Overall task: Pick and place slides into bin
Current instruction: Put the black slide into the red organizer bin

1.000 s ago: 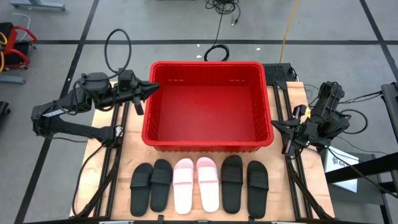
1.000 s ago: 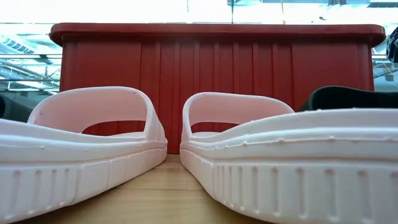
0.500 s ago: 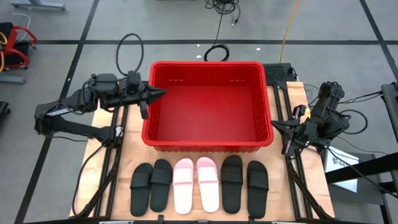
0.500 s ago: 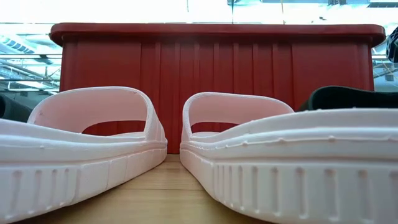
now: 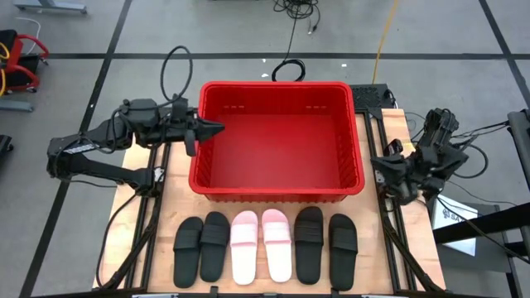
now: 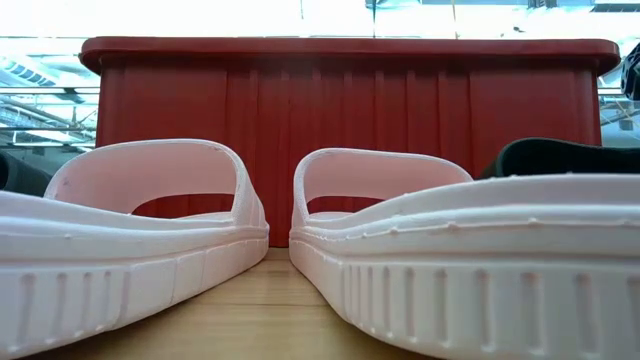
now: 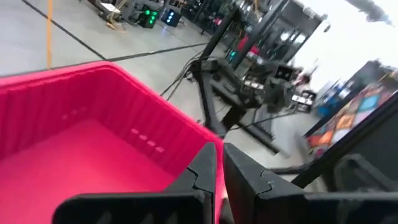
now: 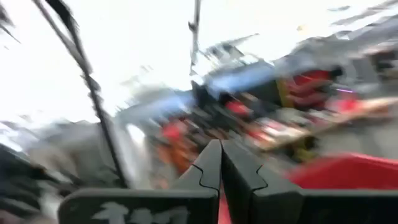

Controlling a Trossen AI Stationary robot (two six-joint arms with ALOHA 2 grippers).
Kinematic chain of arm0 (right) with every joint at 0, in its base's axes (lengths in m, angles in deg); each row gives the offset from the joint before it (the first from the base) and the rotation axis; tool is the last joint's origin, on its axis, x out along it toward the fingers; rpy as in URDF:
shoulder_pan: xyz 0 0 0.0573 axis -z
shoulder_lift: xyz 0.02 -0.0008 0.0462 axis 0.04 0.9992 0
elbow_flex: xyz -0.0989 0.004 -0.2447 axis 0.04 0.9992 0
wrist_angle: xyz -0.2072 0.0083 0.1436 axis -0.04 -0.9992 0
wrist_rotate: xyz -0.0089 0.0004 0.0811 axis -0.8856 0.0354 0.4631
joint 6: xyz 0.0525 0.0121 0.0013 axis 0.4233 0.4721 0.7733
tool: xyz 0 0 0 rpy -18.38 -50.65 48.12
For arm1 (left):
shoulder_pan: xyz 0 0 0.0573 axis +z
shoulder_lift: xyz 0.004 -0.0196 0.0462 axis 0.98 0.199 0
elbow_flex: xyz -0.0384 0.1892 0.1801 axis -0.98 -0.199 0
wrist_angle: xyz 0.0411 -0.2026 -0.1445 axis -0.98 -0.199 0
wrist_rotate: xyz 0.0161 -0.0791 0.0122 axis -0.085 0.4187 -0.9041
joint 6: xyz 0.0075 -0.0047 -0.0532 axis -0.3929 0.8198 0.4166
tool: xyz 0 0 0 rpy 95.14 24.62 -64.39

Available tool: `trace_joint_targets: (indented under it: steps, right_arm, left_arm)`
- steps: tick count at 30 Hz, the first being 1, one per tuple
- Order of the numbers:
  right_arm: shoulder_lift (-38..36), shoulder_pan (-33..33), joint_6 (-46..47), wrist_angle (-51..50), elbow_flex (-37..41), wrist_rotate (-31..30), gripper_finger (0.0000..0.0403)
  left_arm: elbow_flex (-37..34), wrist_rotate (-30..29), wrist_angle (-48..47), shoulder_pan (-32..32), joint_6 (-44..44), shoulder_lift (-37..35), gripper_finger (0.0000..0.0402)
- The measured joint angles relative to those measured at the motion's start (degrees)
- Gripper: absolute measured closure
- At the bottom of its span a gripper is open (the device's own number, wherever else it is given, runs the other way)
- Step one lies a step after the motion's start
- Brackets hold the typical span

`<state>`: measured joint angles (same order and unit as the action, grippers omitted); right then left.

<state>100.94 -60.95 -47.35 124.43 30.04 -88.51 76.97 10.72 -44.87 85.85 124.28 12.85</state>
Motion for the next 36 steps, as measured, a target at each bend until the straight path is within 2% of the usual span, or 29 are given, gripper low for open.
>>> trace_joint_targets:
  steps: [5,7,14,20,22,29,36]
  right_arm:
    - [0.8,0.53,1.0,8.77,0.0,14.62,0.0399]
    - [1.53,0.53,0.96,9.45,-0.02,17.63,0.0399]
    - [6.54,0.57,0.81,9.58,-3.78,17.41,0.0399]
    - [11.22,0.57,-0.77,5.51,-10.41,17.36,0.0399]
    - [13.14,0.57,-0.62,1.38,-13.67,16.45,0.0399]
    - [19.73,-0.14,6.76,-17.93,-25.44,6.59,0.0399]
    - [24.07,-3.29,9.89,-25.66,-30.87,-3.64,0.0399]
  left_arm:
    - [0.0,1.05,4.27,0.01,4.41,0.57,0.0376]
    - [0.0,2.18,6.89,-0.35,4.69,0.84,0.0376]
    - [0.04,2.53,15.97,-1.85,2.32,2.24,0.0376]
    - [0.04,2.37,16.17,-1.81,3.72,2.61,0.0376]
    - [0.04,3.54,16.42,-1.81,4.5,2.51,0.0376]
    - [0.04,8.95,16.43,-1.84,5.57,2.53,0.0376]
    - [0.04,10.1,16.55,-1.84,5.62,2.53,0.0376]
